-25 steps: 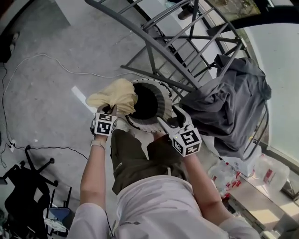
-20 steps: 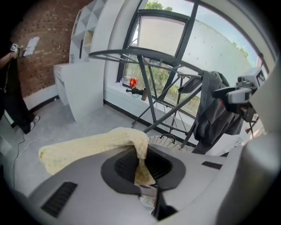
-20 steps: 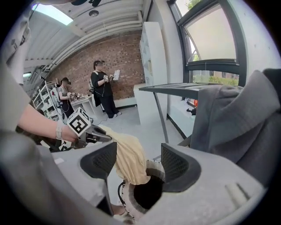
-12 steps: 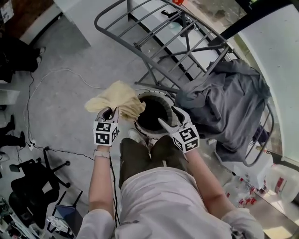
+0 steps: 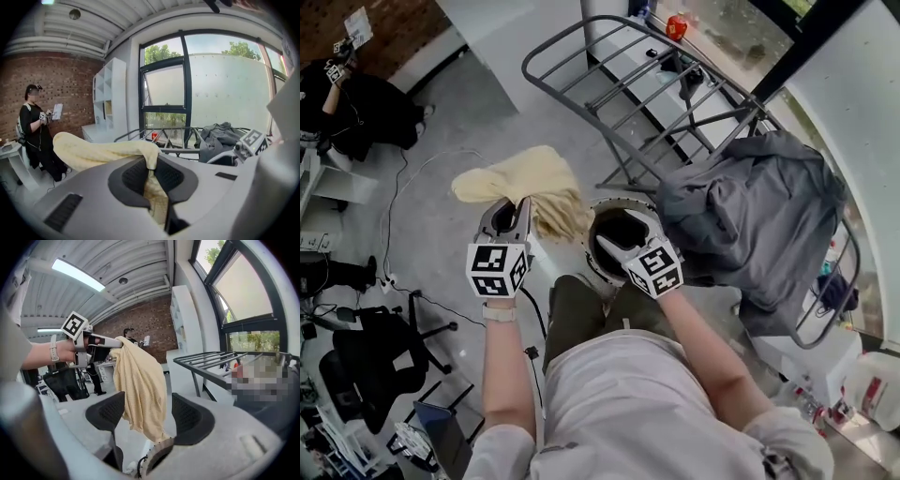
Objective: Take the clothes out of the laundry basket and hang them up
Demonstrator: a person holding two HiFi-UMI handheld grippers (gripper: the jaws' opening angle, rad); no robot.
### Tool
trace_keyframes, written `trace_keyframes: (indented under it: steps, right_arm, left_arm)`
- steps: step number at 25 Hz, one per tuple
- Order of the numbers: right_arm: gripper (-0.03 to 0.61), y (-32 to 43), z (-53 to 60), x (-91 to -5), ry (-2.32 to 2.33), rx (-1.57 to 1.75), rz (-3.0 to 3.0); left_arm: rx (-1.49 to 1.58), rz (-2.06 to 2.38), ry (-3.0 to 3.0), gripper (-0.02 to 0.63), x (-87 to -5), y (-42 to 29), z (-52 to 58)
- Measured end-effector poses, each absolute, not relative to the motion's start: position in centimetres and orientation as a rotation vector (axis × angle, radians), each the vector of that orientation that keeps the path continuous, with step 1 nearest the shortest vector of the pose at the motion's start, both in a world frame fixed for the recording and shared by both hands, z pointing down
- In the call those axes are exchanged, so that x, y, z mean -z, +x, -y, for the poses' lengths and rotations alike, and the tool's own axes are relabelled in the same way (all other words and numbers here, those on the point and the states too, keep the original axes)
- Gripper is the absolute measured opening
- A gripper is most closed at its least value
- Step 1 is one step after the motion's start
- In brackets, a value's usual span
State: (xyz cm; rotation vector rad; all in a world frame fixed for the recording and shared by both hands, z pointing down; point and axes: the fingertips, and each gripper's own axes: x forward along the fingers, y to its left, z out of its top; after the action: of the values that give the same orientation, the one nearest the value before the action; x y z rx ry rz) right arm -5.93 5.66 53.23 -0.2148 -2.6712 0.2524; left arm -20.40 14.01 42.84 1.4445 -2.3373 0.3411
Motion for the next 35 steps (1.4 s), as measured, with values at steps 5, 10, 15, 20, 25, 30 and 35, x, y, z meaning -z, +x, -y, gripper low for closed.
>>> trace_keyframes:
  steps: [5,10,15,20,25,30,35]
  right_arm:
    - [0.311,-10.0,-9.9,-51.7,-0.323,-0.251,2.686]
    - [0.311,-15.0,-13.1,-51.4,-0.31,-0.272,2.668]
    - [0.173,-20.9,-12.8,-52.2,-0.116,-0.25,2.643]
    - [0.017,-24.1,-9.9,-48.6,0.156,-0.162,2.738]
    - [0.017,-26.2,-7.0,-42.0,0.424,0.006,2.83]
    - [0.017,-27.2,-5.2,-35.3,0.584,0.184,2.883]
    - [0.017,-27.2,-1.1,-31.6,0.744,0.273,2.851]
  left_arm:
    - [-0.303,2.457,1.497,0.031,-35.8,-21.3,-14.7]
    - [-0.216,2.496,1.556,0.031,-30.7,-23.0,-15.6]
    - [-0.146,2.464,1.644,0.031,-28.9,-27.8,-17.6]
    - [-0.173,2.433,1.67,0.031,-29.5,-35.2,-21.4]
    - [-0.306,2.406,1.726,0.032,-30.7,-41.4,-23.1]
    - [-0.34,2.397,1.802,0.034,-30.9,-45.0,-21.3]
    - [-0.376,2.36,1.933,0.038,-30.4,-46.8,-15.3]
